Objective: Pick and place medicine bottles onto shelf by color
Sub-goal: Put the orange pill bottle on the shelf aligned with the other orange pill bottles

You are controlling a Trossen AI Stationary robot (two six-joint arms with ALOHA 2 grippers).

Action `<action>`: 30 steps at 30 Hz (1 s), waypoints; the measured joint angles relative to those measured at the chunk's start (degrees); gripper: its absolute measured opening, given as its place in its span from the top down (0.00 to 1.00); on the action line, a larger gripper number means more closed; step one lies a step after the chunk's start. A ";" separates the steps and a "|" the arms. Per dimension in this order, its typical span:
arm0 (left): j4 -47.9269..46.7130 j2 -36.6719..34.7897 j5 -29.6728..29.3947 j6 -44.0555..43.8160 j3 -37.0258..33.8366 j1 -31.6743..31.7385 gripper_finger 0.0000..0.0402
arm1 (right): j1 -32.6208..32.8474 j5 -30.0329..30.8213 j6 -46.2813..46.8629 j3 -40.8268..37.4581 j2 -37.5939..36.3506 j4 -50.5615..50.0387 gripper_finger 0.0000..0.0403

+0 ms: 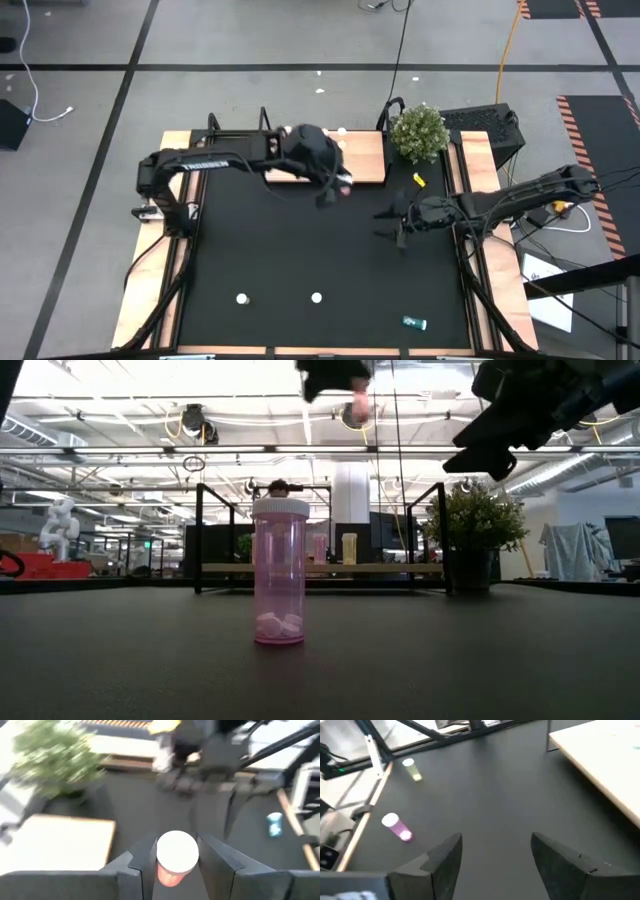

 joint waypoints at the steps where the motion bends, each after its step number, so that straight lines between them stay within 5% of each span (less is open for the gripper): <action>1: -1.61 -0.93 -0.66 0.01 -0.23 1.11 0.69 | -0.41 0.39 -0.56 -0.07 -1.01 -0.75 0.43; 11: -2.27 -8.87 -1.97 -0.02 -13.35 10.43 0.68 | -7.26 2.27 -4.85 -0.01 -6.26 -1.84 0.44; 21: 14.20 -15.06 -13.63 -0.66 -37.01 16.55 0.68 | -12.55 2.62 -6.88 -0.01 -6.05 -1.76 0.44; 30: 26.14 -15.32 -13.91 0.44 -47.87 19.86 0.68 | -17.95 2.60 -7.88 -0.01 -6.05 -1.70 0.44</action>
